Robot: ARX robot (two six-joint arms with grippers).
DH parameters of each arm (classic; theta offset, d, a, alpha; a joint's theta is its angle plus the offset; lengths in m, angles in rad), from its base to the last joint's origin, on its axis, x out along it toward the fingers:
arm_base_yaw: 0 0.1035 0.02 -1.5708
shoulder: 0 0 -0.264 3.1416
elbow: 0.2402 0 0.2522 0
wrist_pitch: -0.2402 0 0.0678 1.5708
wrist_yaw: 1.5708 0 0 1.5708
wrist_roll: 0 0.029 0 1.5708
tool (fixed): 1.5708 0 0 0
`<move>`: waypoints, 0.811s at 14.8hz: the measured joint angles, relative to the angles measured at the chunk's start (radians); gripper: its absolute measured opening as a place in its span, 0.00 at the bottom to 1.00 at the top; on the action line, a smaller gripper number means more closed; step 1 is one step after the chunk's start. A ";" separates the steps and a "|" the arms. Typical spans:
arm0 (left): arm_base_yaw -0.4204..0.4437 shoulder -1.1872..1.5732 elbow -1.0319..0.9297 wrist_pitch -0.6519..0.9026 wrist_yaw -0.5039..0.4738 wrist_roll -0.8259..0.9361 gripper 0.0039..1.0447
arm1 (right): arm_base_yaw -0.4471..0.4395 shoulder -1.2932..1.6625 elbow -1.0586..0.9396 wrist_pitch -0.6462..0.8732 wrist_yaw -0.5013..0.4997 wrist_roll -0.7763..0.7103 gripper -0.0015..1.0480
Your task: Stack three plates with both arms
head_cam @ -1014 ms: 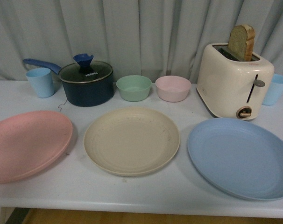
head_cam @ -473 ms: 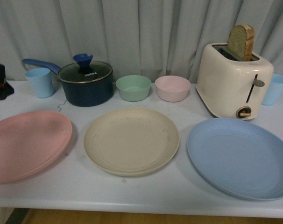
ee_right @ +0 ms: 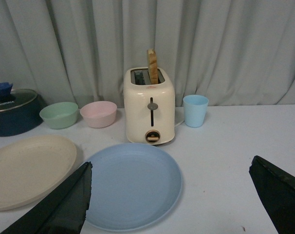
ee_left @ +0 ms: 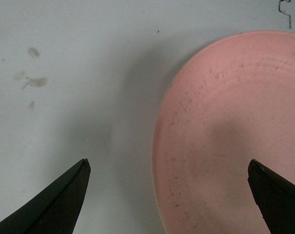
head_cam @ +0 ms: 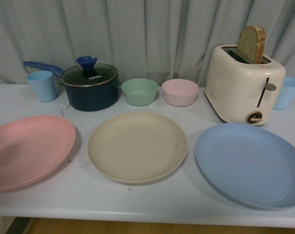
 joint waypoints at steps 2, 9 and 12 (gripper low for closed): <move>0.000 0.027 -0.011 0.048 -0.002 -0.003 0.94 | 0.000 0.000 0.000 0.000 0.000 0.000 0.94; -0.017 0.129 -0.015 0.139 -0.042 -0.051 0.94 | 0.000 0.000 0.000 0.000 0.000 0.000 0.94; -0.042 0.144 -0.037 0.151 -0.047 -0.055 0.71 | 0.000 0.000 0.000 0.000 0.000 0.000 0.94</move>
